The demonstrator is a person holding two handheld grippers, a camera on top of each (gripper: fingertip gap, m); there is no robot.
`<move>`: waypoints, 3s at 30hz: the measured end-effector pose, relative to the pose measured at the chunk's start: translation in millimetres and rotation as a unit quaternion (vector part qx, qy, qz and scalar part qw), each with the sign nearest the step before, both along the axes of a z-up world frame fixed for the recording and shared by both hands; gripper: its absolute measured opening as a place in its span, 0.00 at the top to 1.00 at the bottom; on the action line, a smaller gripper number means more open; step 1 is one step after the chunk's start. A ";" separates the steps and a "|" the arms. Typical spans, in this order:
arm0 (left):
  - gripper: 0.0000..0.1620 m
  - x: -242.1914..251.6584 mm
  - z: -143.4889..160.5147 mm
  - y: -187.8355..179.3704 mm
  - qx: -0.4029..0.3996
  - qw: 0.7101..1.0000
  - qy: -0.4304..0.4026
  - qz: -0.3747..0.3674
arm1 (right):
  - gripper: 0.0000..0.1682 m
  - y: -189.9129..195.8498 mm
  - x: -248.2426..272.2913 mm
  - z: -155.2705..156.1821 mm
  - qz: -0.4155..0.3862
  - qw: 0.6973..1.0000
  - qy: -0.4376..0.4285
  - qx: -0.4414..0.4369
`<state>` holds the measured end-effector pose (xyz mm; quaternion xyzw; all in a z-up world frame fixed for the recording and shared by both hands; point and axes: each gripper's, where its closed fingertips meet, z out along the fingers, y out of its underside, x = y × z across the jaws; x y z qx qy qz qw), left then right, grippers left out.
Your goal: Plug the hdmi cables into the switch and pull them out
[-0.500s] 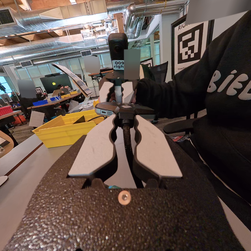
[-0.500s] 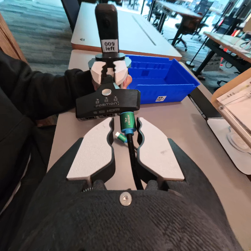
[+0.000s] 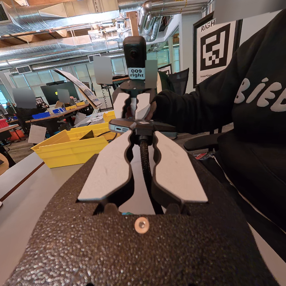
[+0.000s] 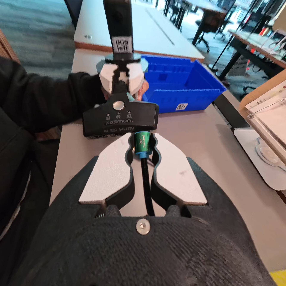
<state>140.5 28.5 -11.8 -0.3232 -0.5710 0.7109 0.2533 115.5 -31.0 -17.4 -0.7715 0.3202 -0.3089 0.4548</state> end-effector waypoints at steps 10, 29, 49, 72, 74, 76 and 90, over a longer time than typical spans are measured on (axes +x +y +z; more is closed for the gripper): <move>0.86 2.8 9.1 11.0 -0.003 0.999 -0.046 0.027 | 0.87 -76.2 -25.6 -12.1 -0.105 0.925 0.084 -0.355; 0.87 46.6 38.2 40.0 -0.050 0.993 -0.002 0.107 | 0.88 -242.3 -113.4 99.6 -0.243 0.906 -0.029 -0.346; 0.87 37.1 23.0 25.0 -0.022 0.997 0.005 0.078 | 0.88 -286.0 -54.1 -104.1 -0.223 0.852 0.219 -0.419; 0.87 19.3 19.5 9.1 -0.020 0.998 -0.014 0.065 | 0.49 -59.4 -20.3 19.4 -0.043 0.907 0.220 0.356; 0.87 9.3 23.5 5.5 -0.036 0.997 -0.028 0.067 | 0.52 -16.6 -16.1 24.6 0.010 0.865 0.243 0.438; 0.87 0.2 25.9 2.1 -0.049 0.995 -0.049 0.074 | 0.51 18.8 -12.2 26.3 0.050 0.824 0.266 0.498; 0.87 -12.2 9.7 -21.3 -0.041 0.979 -0.151 0.135 | 0.86 46.1 12.4 7.4 0.045 0.836 0.262 0.480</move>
